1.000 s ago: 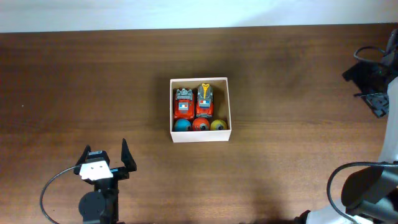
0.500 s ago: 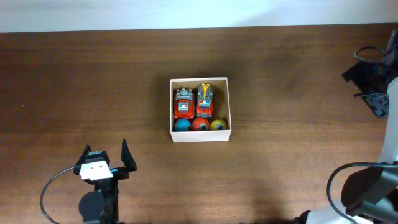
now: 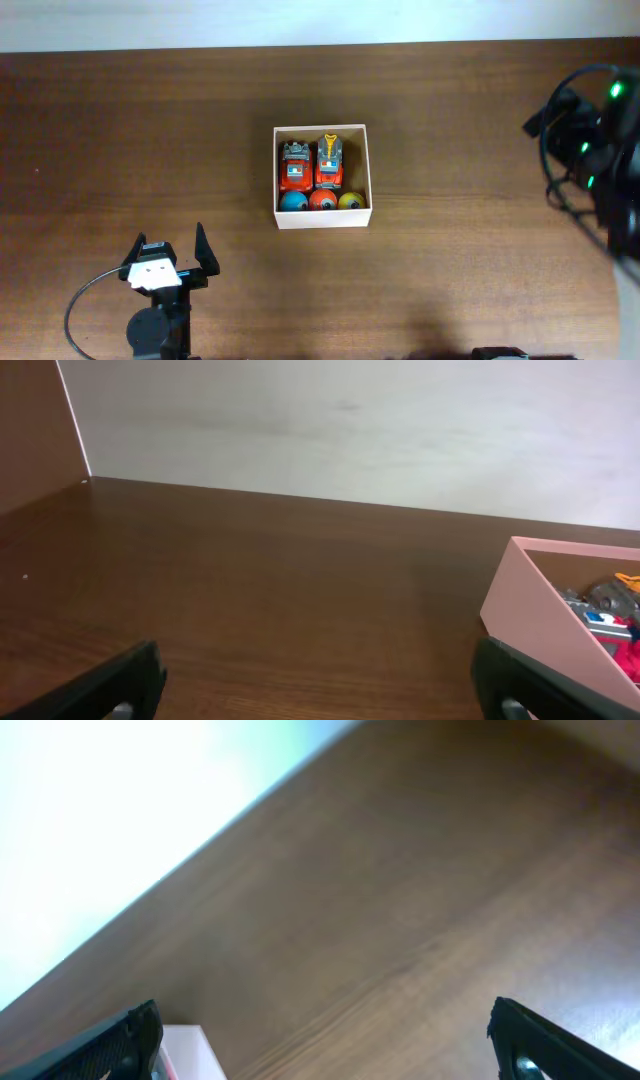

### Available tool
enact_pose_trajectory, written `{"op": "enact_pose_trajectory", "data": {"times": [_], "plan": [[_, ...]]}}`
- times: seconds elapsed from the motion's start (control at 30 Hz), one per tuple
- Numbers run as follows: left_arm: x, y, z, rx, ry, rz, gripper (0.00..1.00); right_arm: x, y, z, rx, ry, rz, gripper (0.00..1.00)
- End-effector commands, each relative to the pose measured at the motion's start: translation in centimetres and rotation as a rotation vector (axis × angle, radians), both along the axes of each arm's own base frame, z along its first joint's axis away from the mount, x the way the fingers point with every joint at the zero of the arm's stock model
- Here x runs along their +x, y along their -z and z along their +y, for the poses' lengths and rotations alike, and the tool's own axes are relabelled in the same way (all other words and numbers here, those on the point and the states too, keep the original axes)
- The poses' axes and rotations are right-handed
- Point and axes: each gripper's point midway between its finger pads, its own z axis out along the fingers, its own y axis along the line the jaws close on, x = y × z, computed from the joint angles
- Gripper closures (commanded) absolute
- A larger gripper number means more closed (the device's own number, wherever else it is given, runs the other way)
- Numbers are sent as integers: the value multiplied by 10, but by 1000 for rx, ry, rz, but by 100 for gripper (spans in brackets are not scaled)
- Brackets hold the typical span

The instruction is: Pack container

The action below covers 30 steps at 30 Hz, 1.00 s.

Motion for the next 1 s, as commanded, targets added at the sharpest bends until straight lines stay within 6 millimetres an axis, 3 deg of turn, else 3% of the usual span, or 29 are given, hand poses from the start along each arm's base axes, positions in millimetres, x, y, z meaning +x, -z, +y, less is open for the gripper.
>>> {"op": "enact_pose_trajectory", "data": {"times": [0.0,0.2,0.3,0.43,0.73,0.97], "plan": [[0,0,-2,12,13,-1,1,-25,-29,11,-97,-20,-86,1],[0,0,-2,12,13,-1,1,-57,-58,17,-73,-47,-268,1],[0,0,-2,12,13,-1,1,-68,-53,10,-69,-19,-351,1],[0,0,-2,12,13,-1,1,-75,-20,5,-58,-1,-416,1],[0,0,-2,12,13,-1,1,-70,67,7,-38,-13,-536,1],[0,0,-2,12,13,-1,1,-67,110,10,-27,-26,-709,1]]}}
